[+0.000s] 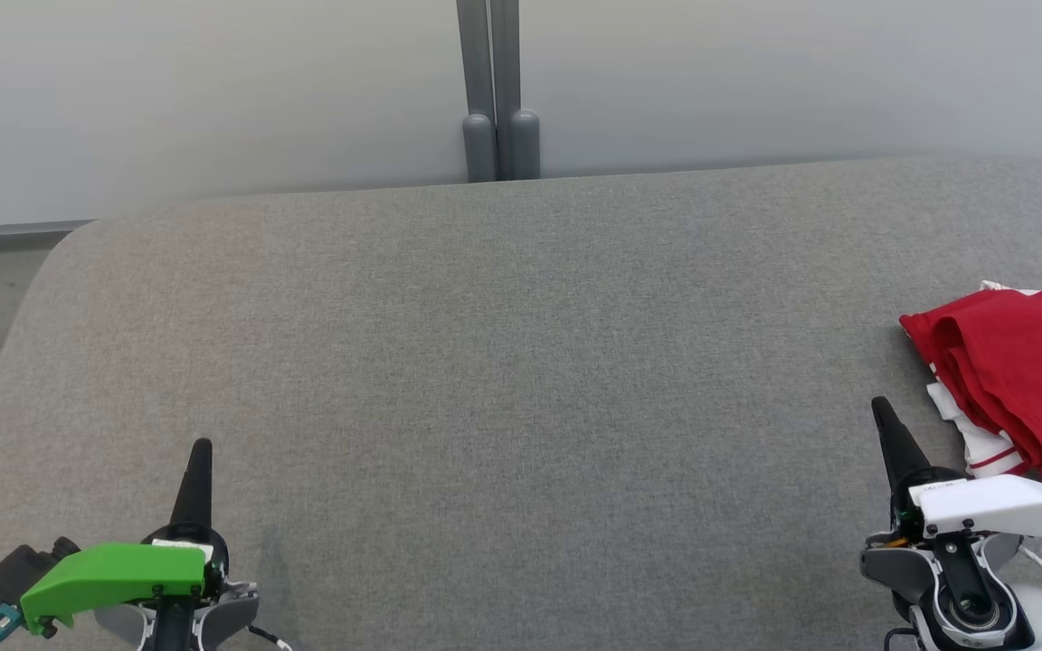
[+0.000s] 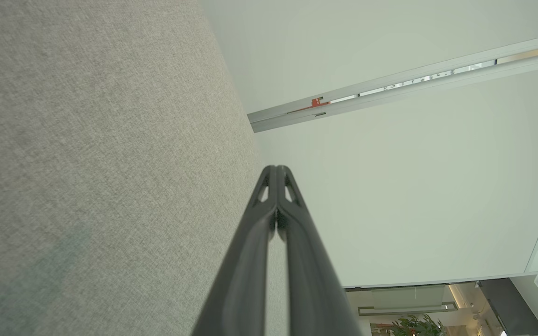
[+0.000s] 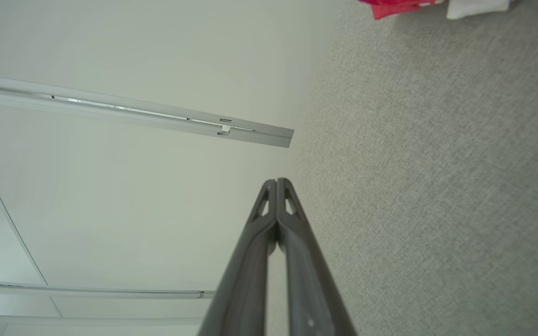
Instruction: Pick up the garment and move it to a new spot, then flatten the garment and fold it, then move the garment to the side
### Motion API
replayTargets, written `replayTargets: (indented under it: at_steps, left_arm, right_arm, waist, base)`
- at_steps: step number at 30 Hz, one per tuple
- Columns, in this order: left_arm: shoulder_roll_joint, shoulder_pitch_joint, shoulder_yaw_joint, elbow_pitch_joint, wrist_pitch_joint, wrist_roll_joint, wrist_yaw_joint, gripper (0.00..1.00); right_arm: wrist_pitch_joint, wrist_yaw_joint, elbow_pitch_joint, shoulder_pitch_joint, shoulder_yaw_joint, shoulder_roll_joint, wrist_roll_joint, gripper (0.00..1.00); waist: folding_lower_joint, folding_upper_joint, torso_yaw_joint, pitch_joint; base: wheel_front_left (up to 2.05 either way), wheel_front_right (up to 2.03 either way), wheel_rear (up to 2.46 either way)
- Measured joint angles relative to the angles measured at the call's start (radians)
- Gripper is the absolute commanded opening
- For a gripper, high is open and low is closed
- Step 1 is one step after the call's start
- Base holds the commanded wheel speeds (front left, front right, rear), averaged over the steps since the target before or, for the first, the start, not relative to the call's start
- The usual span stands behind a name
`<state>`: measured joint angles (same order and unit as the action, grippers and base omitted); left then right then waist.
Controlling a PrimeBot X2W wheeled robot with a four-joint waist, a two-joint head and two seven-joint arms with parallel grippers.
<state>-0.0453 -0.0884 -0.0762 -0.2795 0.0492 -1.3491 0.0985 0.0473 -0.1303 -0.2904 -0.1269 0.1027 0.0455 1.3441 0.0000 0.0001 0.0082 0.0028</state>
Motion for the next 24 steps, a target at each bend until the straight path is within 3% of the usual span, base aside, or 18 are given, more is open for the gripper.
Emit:
replayTargets:
  at_steps: [24]
  left_arm:
    - [-0.001,-0.007,-0.026,0.022,0.046,-0.183,0.022,0.0]
  right_arm:
    - [0.048,0.0,0.031,0.01,0.008,0.002,0.187,0.0]
  waist:
    - [0.0,0.0,-0.006,0.0]
  base:
    - [0.0,0.0,0.0]
